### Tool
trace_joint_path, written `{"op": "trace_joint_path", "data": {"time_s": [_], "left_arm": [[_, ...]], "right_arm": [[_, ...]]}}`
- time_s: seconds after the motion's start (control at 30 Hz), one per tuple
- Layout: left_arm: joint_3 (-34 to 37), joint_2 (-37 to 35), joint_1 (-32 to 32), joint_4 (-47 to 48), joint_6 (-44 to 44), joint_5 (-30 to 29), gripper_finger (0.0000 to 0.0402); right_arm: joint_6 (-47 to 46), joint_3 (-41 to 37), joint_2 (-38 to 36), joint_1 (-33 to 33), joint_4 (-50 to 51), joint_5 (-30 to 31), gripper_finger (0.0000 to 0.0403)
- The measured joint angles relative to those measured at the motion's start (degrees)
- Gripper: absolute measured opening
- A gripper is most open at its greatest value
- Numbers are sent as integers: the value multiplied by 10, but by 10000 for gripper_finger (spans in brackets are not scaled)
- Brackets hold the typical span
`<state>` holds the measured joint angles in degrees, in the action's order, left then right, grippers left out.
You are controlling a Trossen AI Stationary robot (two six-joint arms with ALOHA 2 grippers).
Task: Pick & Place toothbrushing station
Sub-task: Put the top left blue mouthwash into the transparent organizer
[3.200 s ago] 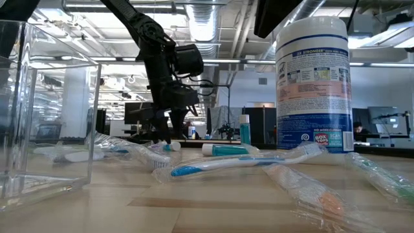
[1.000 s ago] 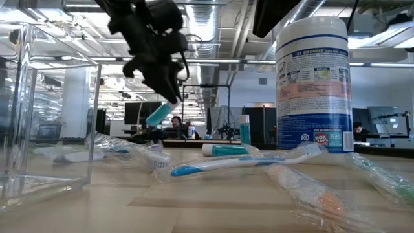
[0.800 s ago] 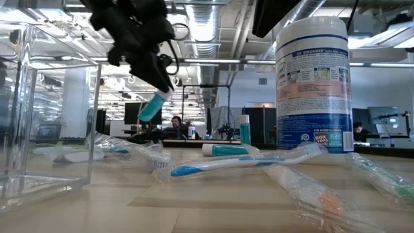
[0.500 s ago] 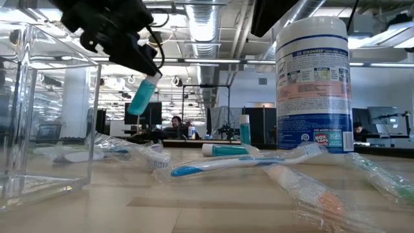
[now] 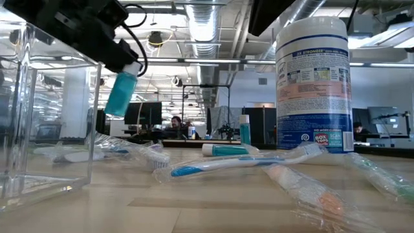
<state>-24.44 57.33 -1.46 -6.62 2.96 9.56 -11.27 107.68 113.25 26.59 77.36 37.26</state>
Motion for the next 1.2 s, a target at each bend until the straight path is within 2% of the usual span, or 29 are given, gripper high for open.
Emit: {"op": "trace_joint_path", "data": {"time_s": [0.13, 0.43, 0.77, 1.2], "left_arm": [[26, 5, -33, -57, -22, 0, 86], [30, 10, -109, -77, -79, -7, 86], [30, 10, -209, -118, -79, -36, 86], [29, 17, -270, -176, -61, -52, 86]], "right_arm": [[5, 0, 0, 0, -4, 0, 82], [-7, 0, 0, 0, -11, 0, 82], [-26, 0, 0, 9, -12, -2, 82], [-38, 0, 0, 12, -16, -2, 82]]}}
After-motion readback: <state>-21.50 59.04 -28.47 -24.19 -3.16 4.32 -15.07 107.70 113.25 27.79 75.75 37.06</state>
